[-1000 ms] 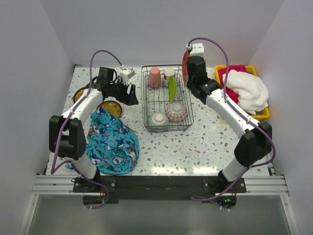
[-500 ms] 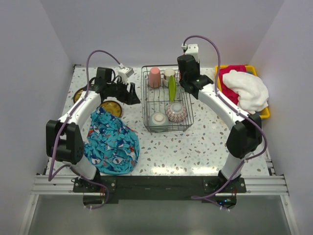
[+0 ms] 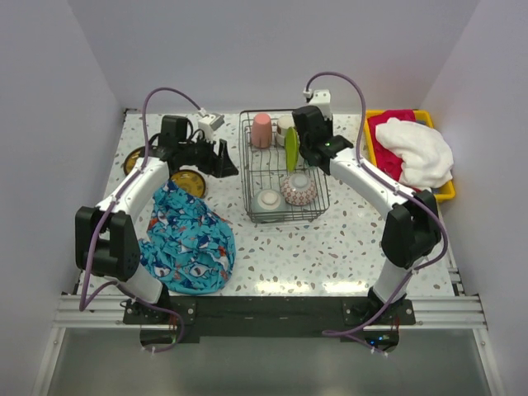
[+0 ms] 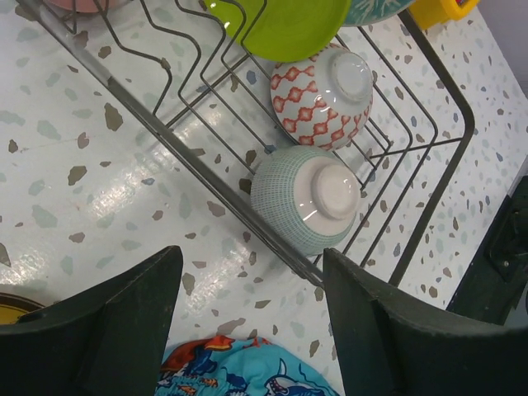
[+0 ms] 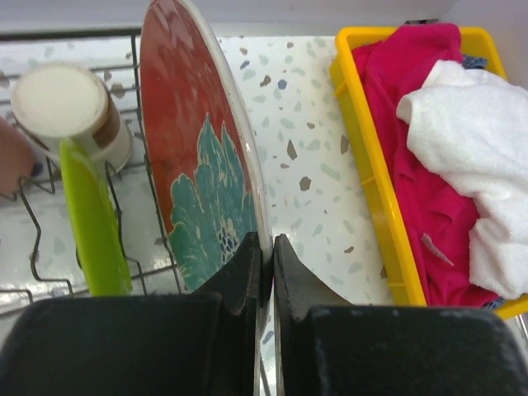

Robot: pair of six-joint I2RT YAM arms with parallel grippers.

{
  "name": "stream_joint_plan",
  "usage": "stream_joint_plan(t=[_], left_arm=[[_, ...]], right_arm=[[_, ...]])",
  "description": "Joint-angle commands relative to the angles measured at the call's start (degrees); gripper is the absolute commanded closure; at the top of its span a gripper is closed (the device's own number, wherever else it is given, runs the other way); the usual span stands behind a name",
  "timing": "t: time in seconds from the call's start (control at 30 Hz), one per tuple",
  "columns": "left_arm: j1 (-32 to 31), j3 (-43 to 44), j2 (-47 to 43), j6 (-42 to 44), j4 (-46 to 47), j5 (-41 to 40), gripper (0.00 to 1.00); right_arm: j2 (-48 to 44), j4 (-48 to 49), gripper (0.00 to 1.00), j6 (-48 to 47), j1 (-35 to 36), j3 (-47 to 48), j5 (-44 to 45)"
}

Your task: Load the mixed dishes into the dish rack

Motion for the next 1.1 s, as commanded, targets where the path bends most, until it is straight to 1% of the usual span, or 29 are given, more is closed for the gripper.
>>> stream_joint_plan(t=[0.0, 0.2, 0.23, 0.27, 0.33, 0.4, 0.47, 0.5, 0.6, 0.63, 0.67, 0.77, 0.9, 1.07], left_arm=[[-0.24, -0.77, -2.99, -2.79, 4.63, 1.98, 0.26], [-0.24, -2.00, -3.53, -4.11, 6.13, 2.16, 0.26], [-0.24, -2.00, -3.70, -4.02, 6.13, 2.16, 0.26], [-0.24, -2.00, -3.70, -4.02, 6.04, 2.07, 0.26], [-0.24, -2.00, -3.70, -3.67, 5.69, 1.98, 0.26], [-0.24, -2.00, -3.61, -3.67, 5.77, 1.98, 0.26], [-0.24, -2.09, -3.44, -3.67, 6.04, 1.90, 0.26], [-0.24, -2.09, -3.26, -3.75, 6.04, 1.90, 0.26], [-0.24, -1.74, -2.82, -3.76, 5.95, 1.81, 0.26], [-0.24, -1.56, -2.65, -3.58, 5.78, 1.81, 0.26], [-0.24, -1.30, -2.56, -3.49, 5.34, 1.90, 0.26], [-0.24, -0.42, -1.86, -2.96, 4.81, 1.63, 0.26], [-0.24, 1.16, -0.72, -2.44, 3.93, 1.46, 0.26], [-0.16, 4.93, 0.51, 0.90, 0.16, 0.49, 0.26]], right_arm=[[-2.40, 2.43, 1.00, -5.42, 0.76, -4.06, 3.51], [-2.66, 1.91, 0.99, -3.41, 2.08, -4.24, 2.55], [-2.57, 1.73, 0.93, -3.06, 2.17, -3.81, 2.11], [-2.57, 1.29, 0.79, -2.62, 2.17, -3.54, 1.67], [-2.57, 0.15, 0.71, -1.30, 2.09, -2.58, 0.09], [-2.75, -1.08, 0.62, -0.16, 2.26, -2.05, -1.23], [-2.58, -1.87, 0.56, 0.89, 2.26, -1.17, -2.64], [-2.49, -3.18, 0.52, 1.86, 2.26, -0.73, -3.34], [-2.31, -4.94, 0.49, 3.09, 2.35, 1.38, -4.92], [-2.40, -5.39, 0.45, 3.45, 2.35, 2.78, -6.23], [-2.40, -5.83, 0.43, 3.80, 2.35, 3.66, -6.85], [-2.75, -5.92, 0.43, 4.33, 2.35, 5.69, -8.70], [-2.75, -6.45, 0.42, 4.77, 2.35, 7.36, -8.79], [-5.38, -4.70, 0.42, 4.42, 2.26, 9.20, -10.11]])
